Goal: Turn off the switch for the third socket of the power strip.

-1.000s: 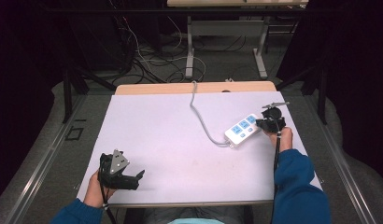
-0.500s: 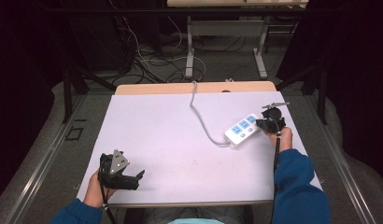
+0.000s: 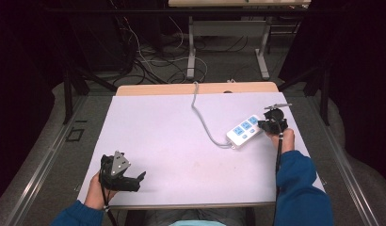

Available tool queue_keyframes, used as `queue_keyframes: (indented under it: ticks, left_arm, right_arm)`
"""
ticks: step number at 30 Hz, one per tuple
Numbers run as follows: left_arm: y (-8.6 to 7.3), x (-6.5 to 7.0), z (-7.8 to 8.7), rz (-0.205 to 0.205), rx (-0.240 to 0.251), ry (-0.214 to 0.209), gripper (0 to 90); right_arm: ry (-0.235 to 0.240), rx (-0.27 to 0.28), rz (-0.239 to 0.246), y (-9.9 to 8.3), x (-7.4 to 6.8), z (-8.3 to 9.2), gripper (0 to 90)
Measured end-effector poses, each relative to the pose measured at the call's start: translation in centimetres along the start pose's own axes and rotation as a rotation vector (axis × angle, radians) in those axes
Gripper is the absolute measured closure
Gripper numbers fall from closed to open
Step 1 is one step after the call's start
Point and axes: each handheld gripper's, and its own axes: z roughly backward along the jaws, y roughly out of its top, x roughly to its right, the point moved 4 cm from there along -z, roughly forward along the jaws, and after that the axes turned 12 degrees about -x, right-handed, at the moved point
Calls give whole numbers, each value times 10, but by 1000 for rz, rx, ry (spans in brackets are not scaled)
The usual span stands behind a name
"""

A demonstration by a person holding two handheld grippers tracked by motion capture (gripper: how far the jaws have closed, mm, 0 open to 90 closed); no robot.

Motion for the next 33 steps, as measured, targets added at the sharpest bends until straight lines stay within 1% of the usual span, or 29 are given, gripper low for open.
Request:
queue_keyframes:
  ticks: [1, 2, 3, 7, 8, 9, 11, 15, 17, 21, 24, 29, 30, 33]
  left_arm:
    - [0, 0, 0, -2, -2, 2, 8]
    - [0, 0, 0, 1, 1, 2, 8]
    - [0, 0, 0, 0, 1, 2, 8]
    - [0, 0, 0, 0, 1, 4, 8]
    - [0, 0, 0, 0, 1, 3, 8]
    - [0, 0, 0, -1, 1, 1, 8]
    - [0, 0, 0, 0, 2, 1, 8]
    - [0, 0, 0, 0, 1, 1, 8]
    - [0, 0, 0, 0, 1, 1, 8]
    - [0, 0, 0, 1, 2, 1, 9]
    - [0, 0, 0, 1, 2, 1, 9]
    - [0, 0, 0, 0, 0, 4, 9]
    - [0, 0, 0, 1, 1, 2, 9]
    - [0, 0, 0, 0, -1, 3, 9]
  right_arm:
    - [-1, 8, 12, 0, 1, 0, 900]
    - [2, 5, 7, 0, 0, 0, 900]
    - [4, 8, 16, 0, 1, 0, 900]
    - [3, 15, 21, 0, 2, -1, 900]
    - [4, 8, 10, 0, 1, 0, 900]
    - [4, 16, 19, 0, 2, -1, 900]
    - [4, 9, 11, 0, 1, 0, 900]
    - [5, 11, 9, 0, 2, 0, 900]
    - [3, 15, 20, 0, 2, 0, 900]
    - [4, 16, 19, 0, 2, -1, 900]
    - [5, 5, 8, 0, 0, 0, 900]
    - [3, 9, 11, 0, 1, 0, 900]
    - [3, 15, 19, 0, 1, 0, 900]
    - [1, 13, 16, 0, 0, 0, 900]
